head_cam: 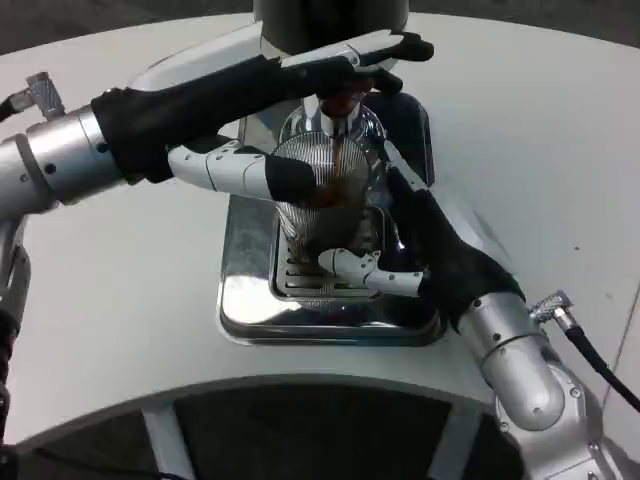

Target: Grasp the cup under the faucet to collect the drink, then remove the cup.

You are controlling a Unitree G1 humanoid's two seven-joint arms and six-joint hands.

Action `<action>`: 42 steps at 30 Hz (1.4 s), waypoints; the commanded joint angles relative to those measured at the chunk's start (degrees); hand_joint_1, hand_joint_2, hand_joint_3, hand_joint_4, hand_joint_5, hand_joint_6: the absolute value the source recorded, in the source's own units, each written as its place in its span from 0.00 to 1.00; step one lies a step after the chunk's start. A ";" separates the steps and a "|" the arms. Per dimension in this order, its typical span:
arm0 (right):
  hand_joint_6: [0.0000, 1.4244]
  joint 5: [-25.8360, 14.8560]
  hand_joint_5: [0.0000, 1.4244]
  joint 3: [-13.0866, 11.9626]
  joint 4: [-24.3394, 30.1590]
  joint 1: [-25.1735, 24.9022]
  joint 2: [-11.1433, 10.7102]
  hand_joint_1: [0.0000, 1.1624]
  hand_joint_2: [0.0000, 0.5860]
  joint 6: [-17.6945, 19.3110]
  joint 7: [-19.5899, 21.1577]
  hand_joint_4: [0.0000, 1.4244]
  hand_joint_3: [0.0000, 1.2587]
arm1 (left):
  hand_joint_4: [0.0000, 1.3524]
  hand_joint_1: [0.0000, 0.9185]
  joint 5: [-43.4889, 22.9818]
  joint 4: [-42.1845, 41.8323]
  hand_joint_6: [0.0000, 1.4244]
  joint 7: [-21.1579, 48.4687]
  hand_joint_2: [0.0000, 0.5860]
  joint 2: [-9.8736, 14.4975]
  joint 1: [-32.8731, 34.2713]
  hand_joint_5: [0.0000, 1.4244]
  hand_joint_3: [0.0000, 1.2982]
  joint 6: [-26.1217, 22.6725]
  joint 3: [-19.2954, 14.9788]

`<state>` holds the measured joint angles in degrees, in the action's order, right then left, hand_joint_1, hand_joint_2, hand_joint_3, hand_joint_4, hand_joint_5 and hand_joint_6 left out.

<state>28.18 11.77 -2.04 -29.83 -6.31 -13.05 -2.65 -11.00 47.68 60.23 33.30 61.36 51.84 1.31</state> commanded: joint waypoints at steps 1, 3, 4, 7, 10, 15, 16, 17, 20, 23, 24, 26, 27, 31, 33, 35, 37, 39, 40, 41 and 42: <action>0.00 -0.62 0.00 0.44 -0.88 -0.77 0.36 0.54 0.34 1.02 1.01 0.00 0.00 | 0.00 0.00 1.91 0.43 0.03 1.31 0.05 1.11 -2.27 0.09 0.07 -0.77 1.01; 0.00 -0.84 0.00 0.54 -1.36 -1.09 0.54 0.54 0.34 1.00 1.26 0.00 0.00 | 0.00 0.00 1.97 0.50 0.03 1.23 0.05 1.11 -2.33 0.09 0.07 -0.74 1.01; 0.00 -0.95 0.00 0.61 -1.70 -1.31 0.67 0.54 0.34 1.01 1.40 0.00 0.00 | 0.00 0.00 1.98 0.53 0.03 1.22 0.05 1.11 -2.34 0.09 0.07 -0.72 1.01; 0.00 -1.20 0.00 0.70 -2.71 -1.98 1.03 0.54 0.34 1.15 1.75 0.00 0.00 | 0.00 0.00 2.00 0.62 0.03 1.15 0.06 1.17 -2.35 0.09 0.07 -0.65 0.96; 0.00 -1.43 0.00 0.64 -3.79 -2.82 1.42 0.54 0.34 1.37 2.09 0.00 0.00 | 0.00 0.00 2.04 0.72 0.03 1.08 0.06 1.29 -2.31 0.09 0.07 -0.64 0.89; 0.00 -1.76 0.00 0.65 -5.32 -4.17 1.82 0.54 0.34 1.70 2.61 0.00 0.00 | 0.00 0.00 2.02 0.95 0.03 0.99 0.06 1.33 -2.22 0.09 0.07 -0.57 0.77; 0.00 -1.87 0.00 0.66 -5.58 -4.40 1.94 0.54 0.34 1.72 2.67 0.00 0.00 | 0.00 0.00 2.06 0.99 0.03 0.94 0.06 1.34 -2.22 0.09 0.07 -0.58 0.76; 0.00 -1.95 0.00 0.68 -5.76 -4.55 2.01 0.54 0.34 1.74 2.71 0.00 0.00 | 0.00 0.00 2.09 1.02 0.03 0.90 0.06 1.34 -2.25 0.09 0.07 -0.59 0.75; 0.00 -2.19 0.00 0.67 -6.47 -5.21 2.32 0.54 0.34 1.85 2.98 0.00 0.00 | 0.00 0.00 2.13 1.10 0.03 0.83 0.06 1.30 -2.32 0.10 0.07 -0.60 0.73; 0.00 -2.33 0.00 0.62 -6.92 -5.80 2.52 0.54 0.34 2.01 3.17 0.00 0.00 | 0.00 0.00 2.13 1.16 0.03 0.79 0.06 1.26 -2.37 0.10 0.07 -0.61 0.73; 0.00 -2.39 0.00 0.61 -7.04 -5.93 2.56 0.54 0.34 2.05 3.22 0.00 0.00 | 0.01 0.00 2.14 1.21 0.03 0.75 0.06 1.25 -2.38 0.10 0.07 -0.60 0.72; 0.00 -2.57 0.00 0.59 -7.27 -6.14 2.64 0.54 0.34 2.17 3.37 0.00 0.00 | 0.01 0.00 2.18 1.27 0.03 0.62 0.06 1.25 -2.39 0.10 0.07 -0.62 0.74; 0.00 -2.66 0.00 0.60 -7.32 -6.21 2.68 0.54 0.34 2.22 3.49 0.00 0.00 | 0.01 0.00 2.19 1.29 0.03 0.55 0.06 1.25 -2.40 0.10 0.07 -0.66 0.76; 0.00 -2.92 0.00 0.78 -7.44 -6.43 2.94 0.54 0.34 2.38 4.12 0.00 0.00 | 0.01 0.00 1.96 1.39 0.03 0.43 0.06 1.10 -2.45 0.10 0.07 -1.07 0.72; 0.00 -3.03 0.00 0.79 -7.52 -6.40 3.11 0.54 0.34 2.50 4.45 0.00 0.00 | 0.01 0.00 1.23 1.37 0.04 0.49 0.06 0.83 -2.55 0.11 0.07 -2.29 0.43; 0.00 -3.02 0.00 0.81 -7.49 -6.31 3.19 0.54 0.34 2.64 4.73 0.00 0.00 | 0.01 0.00 0.51 1.22 0.04 0.58 0.06 0.60 -2.68 0.11 0.07 -3.59 0.05; 0.00 -2.95 0.00 0.78 -7.42 -6.24 3.28 0.54 0.34 2.77 4.98 0.00 0.00 | 0.02 0.00 -0.56 0.95 0.05 0.71 0.06 0.29 -2.76 0.12 0.07 -5.34 -0.52; 0.00 -2.85 0.00 0.80 -7.35 -6.21 3.40 0.54 0.34 2.87 5.25 0.00 0.00 | 0.03 0.00 -1.79 0.65 0.06 0.80 0.06 -0.01 -2.78 0.13 0.09 -7.42 -1.07; 0.00 -2.82 0.00 0.82 -7.34 -6.21 3.45 0.54 0.34 2.91 5.36 0.00 0.00 | 0.03 0.00 -2.70 0.46 0.06 0.88 0.06 -0.23 -2.75 0.13 0.09 -8.92 -1.50; 0.00 -2.78 0.00 0.85 -7.33 -6.21 3.49 0.55 0.34 2.97 5.50 0.00 0.00 | 0.04 0.00 -3.30 0.26 0.07 0.96 0.06 -0.38 -2.75 0.13 0.09 -9.98 -1.83; 0.00 -2.72 0.00 0.90 -7.30 -6.24 3.61 0.55 0.34 2.98 5.69 0.00 0.00 | 0.04 0.00 -4.31 -0.11 0.07 1.04 0.06 -0.60 -2.70 0.14 0.10 -11.62 -2.39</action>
<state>25.55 12.27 -9.10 -35.74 -3.11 -11.38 1.99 -14.71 47.64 59.73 33.00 60.91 43.94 -0.41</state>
